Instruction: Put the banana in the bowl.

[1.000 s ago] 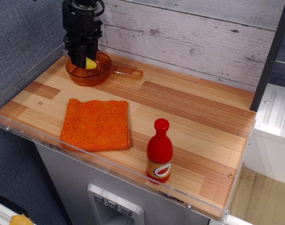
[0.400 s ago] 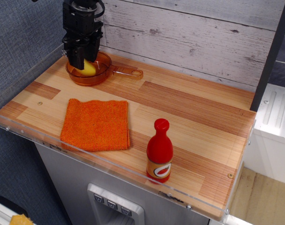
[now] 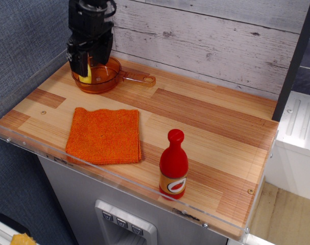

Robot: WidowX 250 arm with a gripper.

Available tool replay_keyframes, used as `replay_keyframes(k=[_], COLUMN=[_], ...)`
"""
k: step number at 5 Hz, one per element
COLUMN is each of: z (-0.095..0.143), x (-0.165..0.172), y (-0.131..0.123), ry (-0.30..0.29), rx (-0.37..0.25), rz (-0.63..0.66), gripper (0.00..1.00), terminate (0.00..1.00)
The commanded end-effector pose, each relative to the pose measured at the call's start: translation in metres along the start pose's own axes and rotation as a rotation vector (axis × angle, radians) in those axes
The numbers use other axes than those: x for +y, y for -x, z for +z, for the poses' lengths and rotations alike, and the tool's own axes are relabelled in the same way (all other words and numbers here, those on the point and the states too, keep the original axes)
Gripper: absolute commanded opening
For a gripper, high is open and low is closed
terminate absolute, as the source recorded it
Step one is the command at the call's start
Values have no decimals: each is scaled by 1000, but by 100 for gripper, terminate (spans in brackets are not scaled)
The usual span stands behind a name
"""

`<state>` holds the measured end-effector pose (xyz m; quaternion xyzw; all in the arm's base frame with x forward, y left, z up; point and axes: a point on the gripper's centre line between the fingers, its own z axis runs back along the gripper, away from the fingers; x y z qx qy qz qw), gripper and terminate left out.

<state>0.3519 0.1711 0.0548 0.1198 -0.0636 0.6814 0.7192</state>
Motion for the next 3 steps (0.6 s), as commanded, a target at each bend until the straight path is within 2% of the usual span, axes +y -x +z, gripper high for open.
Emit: replay_keyframes(k=[1, 2, 3], z=[54, 64, 75], x=[8, 26, 38], y=[-14, -13, 1], ry=[68, 78, 82], rx=[-156, -199, -246], rz=[-105, -294, -526], gripper=[100, 100, 100], terminate=[0, 0, 100])
